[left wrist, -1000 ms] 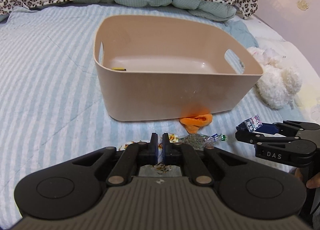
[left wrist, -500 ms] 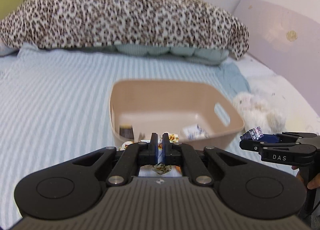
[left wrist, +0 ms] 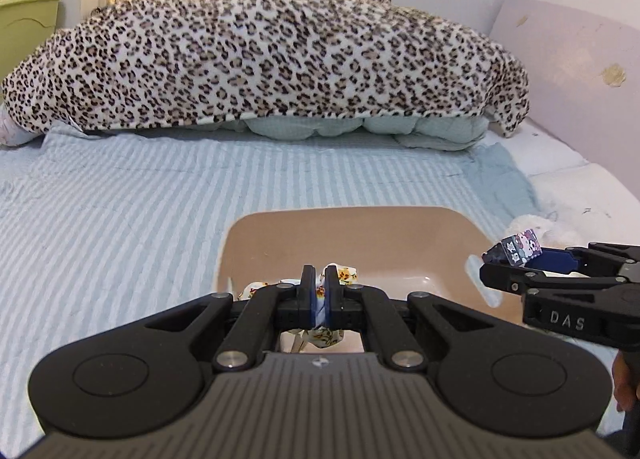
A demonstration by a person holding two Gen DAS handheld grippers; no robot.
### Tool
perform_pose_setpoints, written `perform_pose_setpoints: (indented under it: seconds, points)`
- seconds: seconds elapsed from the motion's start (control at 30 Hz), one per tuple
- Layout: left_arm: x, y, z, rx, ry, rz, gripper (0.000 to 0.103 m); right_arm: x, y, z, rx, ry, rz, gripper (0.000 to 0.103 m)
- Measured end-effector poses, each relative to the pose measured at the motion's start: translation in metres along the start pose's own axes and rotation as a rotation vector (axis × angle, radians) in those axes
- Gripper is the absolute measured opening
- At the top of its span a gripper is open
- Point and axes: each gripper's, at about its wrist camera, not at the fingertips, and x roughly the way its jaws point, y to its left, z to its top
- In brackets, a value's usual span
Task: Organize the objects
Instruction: 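Lift both items into the basket and open both tools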
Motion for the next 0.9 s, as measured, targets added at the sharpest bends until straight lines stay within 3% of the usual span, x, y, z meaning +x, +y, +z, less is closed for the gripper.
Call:
perform_pose_setpoints:
  seconds: [0.2, 0.47, 0.5, 0.6, 0.67, 0.77, 0.9]
  points:
    - [0.049, -0.009, -0.012, 0.012, 0.069, 0.084, 0.004, 0.038, 0.004, -0.008, 0.002, 0.084, -0.017, 0.046]
    - [0.086, -0.014, -0.039, 0.074, 0.188, 0.120, 0.005, 0.066, 0.006, -0.022, -0.006, 0.172, -0.020, 0.046]
    - [0.088, -0.013, -0.041, 0.079, 0.200, 0.122, 0.006, 0.066, 0.006, -0.024, -0.014, 0.185, -0.030, 0.054]
    - [0.085, -0.010, -0.043, 0.075, 0.199, 0.137, 0.017, 0.065, 0.005, -0.025, -0.009, 0.180, -0.038, 0.058]
    - [0.078, -0.008, -0.040, 0.076, 0.194, 0.136, 0.042, 0.058, 0.005, -0.024, -0.014, 0.169, -0.048, 0.064]
    - [0.059, -0.007, -0.034, 0.086, 0.152, 0.145, 0.065, 0.042, 0.004, -0.020, -0.028, 0.136, -0.061, 0.073]
    - [0.031, -0.008, -0.028, 0.101, 0.121, 0.134, 0.071, 0.015, -0.003, -0.019, -0.012, 0.108, -0.070, 0.081]
